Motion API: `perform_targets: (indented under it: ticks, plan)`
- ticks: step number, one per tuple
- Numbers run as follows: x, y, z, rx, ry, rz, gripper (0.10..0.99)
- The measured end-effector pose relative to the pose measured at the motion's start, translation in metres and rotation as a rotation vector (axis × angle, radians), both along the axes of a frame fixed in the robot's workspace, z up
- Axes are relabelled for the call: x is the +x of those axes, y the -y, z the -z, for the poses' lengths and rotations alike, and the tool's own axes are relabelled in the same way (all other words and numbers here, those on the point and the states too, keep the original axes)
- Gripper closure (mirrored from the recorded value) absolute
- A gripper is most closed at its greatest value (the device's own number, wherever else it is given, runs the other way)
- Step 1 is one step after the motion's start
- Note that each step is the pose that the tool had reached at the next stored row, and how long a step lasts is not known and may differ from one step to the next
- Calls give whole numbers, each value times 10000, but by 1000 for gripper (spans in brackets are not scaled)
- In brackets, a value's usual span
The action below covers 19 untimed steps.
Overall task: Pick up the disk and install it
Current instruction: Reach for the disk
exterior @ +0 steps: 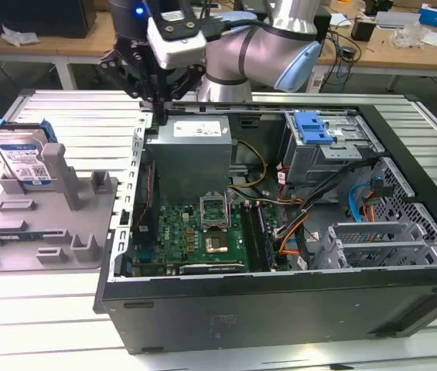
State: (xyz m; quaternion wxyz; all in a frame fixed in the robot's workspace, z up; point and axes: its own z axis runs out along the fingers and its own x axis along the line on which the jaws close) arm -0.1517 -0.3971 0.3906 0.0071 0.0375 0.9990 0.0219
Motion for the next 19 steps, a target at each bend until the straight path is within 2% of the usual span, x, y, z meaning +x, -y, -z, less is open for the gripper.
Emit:
perform_targets:
  ticks: [2,8,10,12,15,19]
  plan:
    - [-310,-25,31,0,-92,2,980]
    - [-628,-55,62,0,-178,2,980]
    - [-810,-76,81,0,-218,2,980]
    - [-916,-91,94,0,-236,-2,980]
    - [-1161,-144,127,0,-267,2,980]
    - [-1345,-193,154,0,-283,2,980]
